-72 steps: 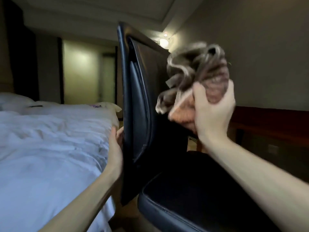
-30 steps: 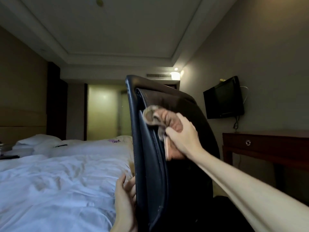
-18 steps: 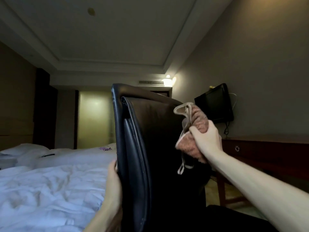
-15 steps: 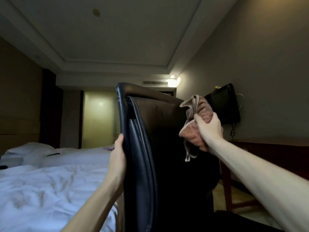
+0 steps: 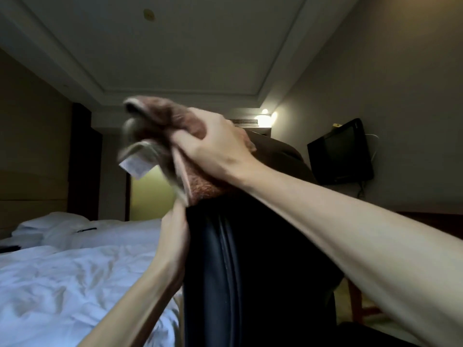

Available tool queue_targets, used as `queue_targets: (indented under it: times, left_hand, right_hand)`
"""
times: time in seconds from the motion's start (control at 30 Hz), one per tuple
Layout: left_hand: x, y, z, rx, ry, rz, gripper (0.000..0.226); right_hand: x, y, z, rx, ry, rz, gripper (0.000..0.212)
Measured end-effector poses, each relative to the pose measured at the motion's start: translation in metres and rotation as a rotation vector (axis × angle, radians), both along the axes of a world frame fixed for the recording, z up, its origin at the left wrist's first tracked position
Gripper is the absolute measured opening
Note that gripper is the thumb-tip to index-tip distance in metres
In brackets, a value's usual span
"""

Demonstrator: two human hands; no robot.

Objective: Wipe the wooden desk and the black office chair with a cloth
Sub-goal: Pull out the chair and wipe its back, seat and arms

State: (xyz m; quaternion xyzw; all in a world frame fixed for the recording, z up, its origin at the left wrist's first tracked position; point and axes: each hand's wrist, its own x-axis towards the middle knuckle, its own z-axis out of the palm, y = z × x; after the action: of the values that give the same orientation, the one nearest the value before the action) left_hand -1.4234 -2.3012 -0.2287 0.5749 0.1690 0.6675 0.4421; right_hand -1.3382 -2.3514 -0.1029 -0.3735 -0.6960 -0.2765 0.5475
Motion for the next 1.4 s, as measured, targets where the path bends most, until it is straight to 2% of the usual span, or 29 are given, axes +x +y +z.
queue_targets:
  times: [0.07,0.13,0.2,0.3,0.37,0.47,0.53,0.57,0.63,0.7,0.73,0.8,0.93,1.0,1.13,1.3,1.4]
  left_hand:
    - [0.0,-0.004,-0.001,-0.038,-0.015,-0.055,0.045]
    - [0.0,-0.003,-0.006,-0.064,-0.018,-0.083,0.053]
    - [-0.002,-0.002,-0.012,-0.091,-0.012,-0.088,0.059]
    - [-0.001,-0.001,-0.025,-0.088,0.012,-0.102,0.054]
    - [0.0,-0.002,-0.031,-0.056,-0.005,-0.195,0.056]
    - [-0.003,-0.011,-0.029,-0.078,-0.051,-0.314,0.064]
    - [-0.01,-0.022,-0.027,-0.108,-0.121,-0.398,0.075]
    - [-0.016,-0.028,-0.028,-0.136,-0.164,-0.432,0.084]
    - [-0.029,-0.038,-0.032,-0.222,-0.277,-0.476,0.096]
    - [-0.043,-0.05,-0.042,-0.263,-0.288,-0.487,0.105]
    - [-0.049,-0.06,-0.046,-0.258,-0.247,-0.492,0.109]
    - [-0.059,-0.075,-0.05,-0.248,-0.231,-0.536,0.112]
    - [-0.072,-0.095,-0.054,-0.161,-0.145,-0.519,0.107]
    - [-0.075,-0.102,-0.056,-0.135,-0.151,-0.57,0.102]
    - [-0.084,-0.124,-0.06,-0.106,-0.176,-0.66,0.102]
    - [-0.089,-0.158,-0.066,-0.024,-0.05,-0.574,0.096]
    - [-0.088,-0.179,-0.068,0.008,-0.042,-0.527,0.094]
  right_hand:
    - [-0.003,-0.004,-0.008,0.093,-0.102,-0.05,0.037]
    - [0.016,0.005,-0.011,0.131,-0.088,-0.116,0.052]
    - [0.042,0.021,-0.019,0.122,0.125,-0.153,0.056]
    - [0.077,0.046,-0.034,0.002,0.612,-0.182,0.057]
    - [0.091,0.051,-0.042,-0.076,0.655,-0.228,0.059]
    - [0.085,0.03,-0.049,-0.127,0.517,-0.279,0.051]
    - [0.064,0.0,-0.069,-0.072,0.399,-0.261,0.046]
    - [0.051,-0.018,-0.089,-0.011,0.262,-0.241,0.047]
    - [0.03,-0.056,-0.14,0.074,-0.191,-0.276,0.053]
    - [0.021,-0.091,-0.17,0.013,-0.59,-0.403,0.055]
    - [0.02,-0.106,-0.174,-0.025,-0.679,-0.472,0.055]
    - [0.018,-0.131,-0.162,-0.022,-0.687,-0.557,0.053]
    - [-0.004,-0.161,-0.114,0.155,-0.506,-0.595,0.055]
    - [-0.015,-0.164,-0.101,0.127,-0.529,-0.665,0.056]
    - [-0.018,-0.17,-0.139,-0.102,-0.688,-0.837,0.066]
    - [-0.006,-0.217,-0.249,-0.219,-1.052,-0.774,0.071]
    - [-0.004,-0.24,-0.299,-0.341,-1.3,-0.682,0.058]
